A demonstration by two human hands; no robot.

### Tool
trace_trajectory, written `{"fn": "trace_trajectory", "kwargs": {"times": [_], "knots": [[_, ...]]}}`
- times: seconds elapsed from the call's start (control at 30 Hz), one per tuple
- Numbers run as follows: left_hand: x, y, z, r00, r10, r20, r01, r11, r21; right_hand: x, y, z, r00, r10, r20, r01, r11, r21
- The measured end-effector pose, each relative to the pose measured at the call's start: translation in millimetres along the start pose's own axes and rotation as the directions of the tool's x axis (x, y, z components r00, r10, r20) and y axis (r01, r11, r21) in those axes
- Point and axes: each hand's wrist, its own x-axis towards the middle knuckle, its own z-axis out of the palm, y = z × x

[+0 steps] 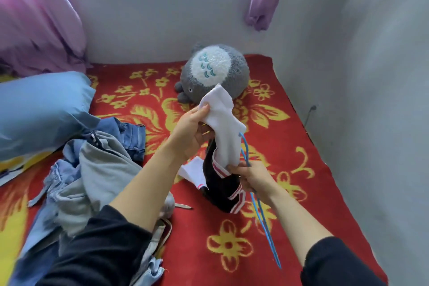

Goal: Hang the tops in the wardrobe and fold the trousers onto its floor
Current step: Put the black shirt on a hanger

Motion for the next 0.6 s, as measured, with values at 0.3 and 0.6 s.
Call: {"fn": "trace_trajectory", "kwargs": {"times": [0.3, 0.6], "knots": [[-56, 0, -21, 0.962, -0.015, -0.273, 0.118, 0.924, 0.365, -34, -69, 3, 0.995, -0.098, -0.022, 0.099, 0.993, 0.059], [-112, -73, -30, 0.948, -0.316, -0.031, 0.265, 0.734, 0.625, -34, -60, 38, 0.996, -0.008, -0.089, 0.005, 1.0, -0.031]]}}
